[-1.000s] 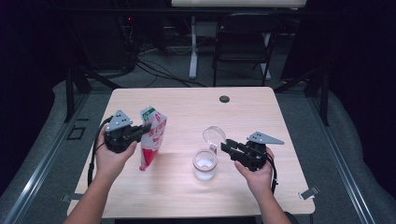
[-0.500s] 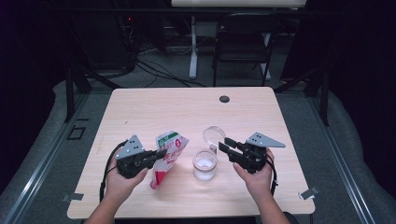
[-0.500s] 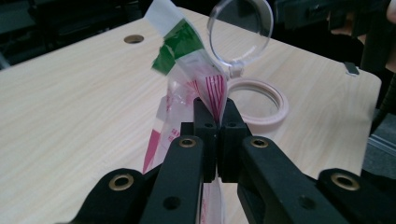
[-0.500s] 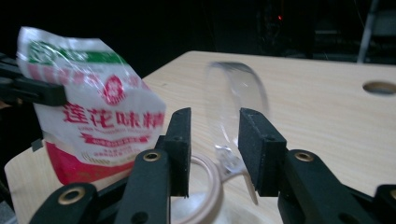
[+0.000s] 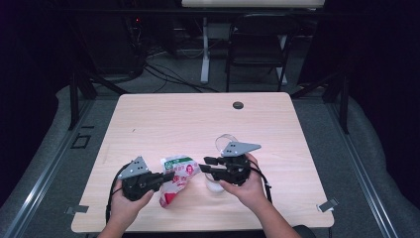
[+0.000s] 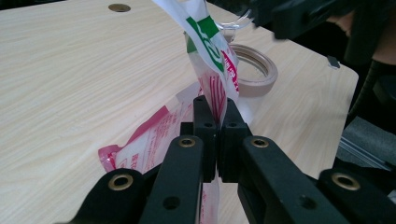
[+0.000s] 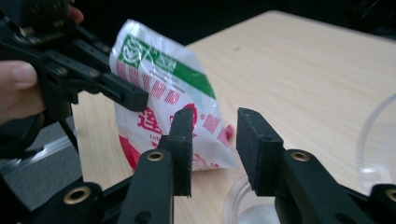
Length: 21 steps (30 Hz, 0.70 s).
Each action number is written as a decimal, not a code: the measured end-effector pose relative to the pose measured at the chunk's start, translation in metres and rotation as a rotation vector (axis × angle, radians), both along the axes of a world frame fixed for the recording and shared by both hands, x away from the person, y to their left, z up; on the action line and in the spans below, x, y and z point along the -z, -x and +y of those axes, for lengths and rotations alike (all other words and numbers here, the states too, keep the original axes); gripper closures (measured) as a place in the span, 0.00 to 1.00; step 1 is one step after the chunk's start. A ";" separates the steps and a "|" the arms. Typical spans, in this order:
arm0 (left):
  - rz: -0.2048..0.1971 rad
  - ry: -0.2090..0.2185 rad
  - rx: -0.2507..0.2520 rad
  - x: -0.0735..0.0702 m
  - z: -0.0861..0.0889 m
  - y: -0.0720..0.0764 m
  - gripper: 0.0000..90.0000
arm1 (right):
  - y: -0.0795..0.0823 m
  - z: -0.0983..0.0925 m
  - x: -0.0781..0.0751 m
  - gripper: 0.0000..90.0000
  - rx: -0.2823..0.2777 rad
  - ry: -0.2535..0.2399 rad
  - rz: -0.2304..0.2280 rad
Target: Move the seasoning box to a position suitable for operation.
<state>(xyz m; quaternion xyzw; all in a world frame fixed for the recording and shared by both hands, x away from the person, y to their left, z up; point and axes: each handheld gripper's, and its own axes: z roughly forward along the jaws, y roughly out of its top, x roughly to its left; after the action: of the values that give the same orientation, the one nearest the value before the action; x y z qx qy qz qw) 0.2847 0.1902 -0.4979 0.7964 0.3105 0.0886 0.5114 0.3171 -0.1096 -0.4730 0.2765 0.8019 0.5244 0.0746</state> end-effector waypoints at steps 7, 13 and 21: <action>0.009 0.011 0.006 0.003 0.000 0.000 0.99 | -0.009 0.015 0.016 0.67 -0.028 0.055 0.044; 0.002 0.015 -0.001 0.003 0.001 0.002 0.98 | -0.016 0.025 0.020 0.66 -0.059 0.055 0.077; 0.000 0.001 -0.025 0.008 0.003 0.005 0.96 | -0.020 0.032 0.022 0.86 -0.107 0.048 0.112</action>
<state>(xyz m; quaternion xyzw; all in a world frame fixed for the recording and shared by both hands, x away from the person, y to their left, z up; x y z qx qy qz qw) 0.2793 0.1932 -0.5060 0.7921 0.3206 0.0948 0.5107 0.3370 -0.0772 -0.4953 0.2601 0.8307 0.4921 0.0082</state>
